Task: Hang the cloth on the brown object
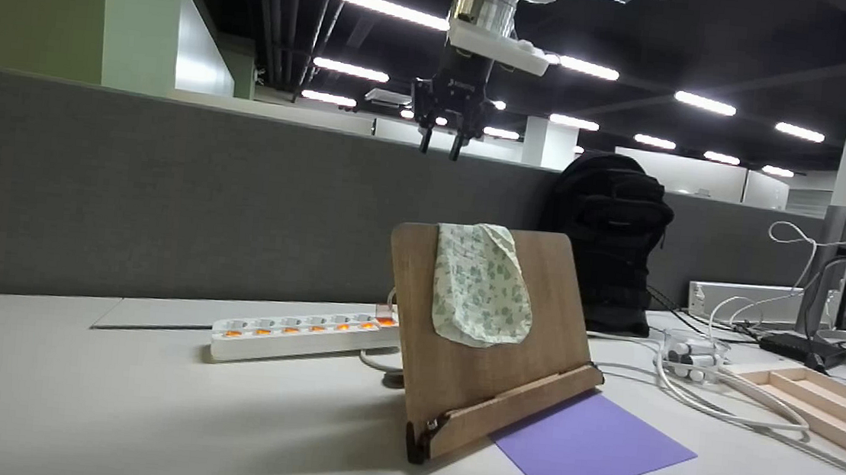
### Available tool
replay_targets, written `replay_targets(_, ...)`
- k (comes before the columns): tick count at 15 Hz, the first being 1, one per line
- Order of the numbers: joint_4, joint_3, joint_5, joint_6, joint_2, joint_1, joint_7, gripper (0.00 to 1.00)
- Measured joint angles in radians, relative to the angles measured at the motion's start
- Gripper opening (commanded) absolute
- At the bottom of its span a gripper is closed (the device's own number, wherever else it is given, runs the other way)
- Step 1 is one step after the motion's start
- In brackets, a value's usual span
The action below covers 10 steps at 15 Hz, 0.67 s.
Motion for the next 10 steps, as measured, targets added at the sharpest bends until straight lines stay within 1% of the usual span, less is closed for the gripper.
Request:
replay_targets(1,0.002,0.000,0.000,-0.003,0.000,0.000,0.001,0.89)
replay_targets(2,0.005,0.000,-0.005,-0.012,0.000,0.000,0.001,0.97)
replay_targets(3,0.008,-0.001,-0.010,-0.027,0.000,0.000,0.001,0.99)
replay_targets(6,0.029,-0.001,-0.030,-0.137,0.000,0.000,-0.041,1.00)
replay_targets(8,0.050,-0.001,-0.035,-0.233,0.000,0.000,-0.110,1.00)
replay_targets(10,0.022,-0.005,-0.041,-0.288,-0.011,-0.005,-0.185,1.00)
